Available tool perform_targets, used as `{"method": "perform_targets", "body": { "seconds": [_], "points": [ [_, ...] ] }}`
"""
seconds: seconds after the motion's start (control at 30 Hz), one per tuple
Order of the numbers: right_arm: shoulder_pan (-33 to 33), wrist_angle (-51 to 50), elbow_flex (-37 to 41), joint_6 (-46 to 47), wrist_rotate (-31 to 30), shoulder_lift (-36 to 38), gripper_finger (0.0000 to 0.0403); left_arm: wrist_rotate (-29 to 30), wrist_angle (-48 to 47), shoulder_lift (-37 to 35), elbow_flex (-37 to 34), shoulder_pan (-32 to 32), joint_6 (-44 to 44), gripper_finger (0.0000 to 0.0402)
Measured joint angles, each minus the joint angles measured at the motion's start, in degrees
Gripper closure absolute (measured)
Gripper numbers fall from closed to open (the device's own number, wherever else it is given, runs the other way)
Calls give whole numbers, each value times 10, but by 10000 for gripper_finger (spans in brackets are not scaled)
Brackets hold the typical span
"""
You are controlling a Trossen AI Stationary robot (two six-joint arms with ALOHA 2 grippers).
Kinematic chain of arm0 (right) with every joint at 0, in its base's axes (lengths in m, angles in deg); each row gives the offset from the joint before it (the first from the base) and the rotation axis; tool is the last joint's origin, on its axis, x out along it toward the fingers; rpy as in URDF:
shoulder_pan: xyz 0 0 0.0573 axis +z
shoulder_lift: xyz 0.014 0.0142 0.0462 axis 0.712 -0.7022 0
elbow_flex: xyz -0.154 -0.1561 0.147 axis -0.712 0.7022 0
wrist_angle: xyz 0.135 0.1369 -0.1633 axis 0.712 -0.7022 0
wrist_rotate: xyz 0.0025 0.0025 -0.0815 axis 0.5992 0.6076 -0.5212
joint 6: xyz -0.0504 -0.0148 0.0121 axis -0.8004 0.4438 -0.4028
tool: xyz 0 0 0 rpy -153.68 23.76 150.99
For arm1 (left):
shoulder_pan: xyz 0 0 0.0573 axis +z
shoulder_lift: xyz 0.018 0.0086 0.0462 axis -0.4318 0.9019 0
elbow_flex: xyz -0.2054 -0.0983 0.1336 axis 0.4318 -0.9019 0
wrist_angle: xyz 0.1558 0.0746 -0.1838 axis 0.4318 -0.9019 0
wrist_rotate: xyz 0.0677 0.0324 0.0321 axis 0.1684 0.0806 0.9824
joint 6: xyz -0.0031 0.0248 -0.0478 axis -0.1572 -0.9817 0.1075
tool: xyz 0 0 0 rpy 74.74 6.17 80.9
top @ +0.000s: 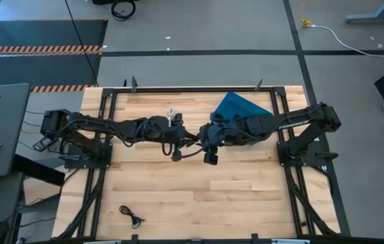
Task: Pick and place USB-C Cables
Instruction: Put the black USB cable into the blue bin
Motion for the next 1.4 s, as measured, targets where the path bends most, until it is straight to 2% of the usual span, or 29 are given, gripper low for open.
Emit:
{"method": "perform_targets", "body": {
  "seconds": [0.23,0.4,0.57,0.8,0.97,1.13,1.27,1.4],
  "points": [
    [-9,6,0,-4,2,0,300,1,5,0,0,-7,0,361],
    [-12,4,0,-10,1,0,379,12,8,0,0,-9,0,346],
    [-16,-30,0,-16,-16,0,380,50,9,-1,0,-10,1,303],
    [-27,-111,0,-2,-30,0,380,129,-40,-37,0,-10,-33,242],
    [-53,-230,0,18,-117,0,380,140,-90,-72,1,-13,-33,217],
    [-116,-354,5,62,-161,0,380,139,-126,-81,0,-30,-18,213],
    [-171,-409,23,62,-145,0,380,139,-146,-80,0,-46,-11,212],
    [-233,-417,59,40,-68,0,380,139,-158,-80,0,-62,-11,212]
  ]
}}
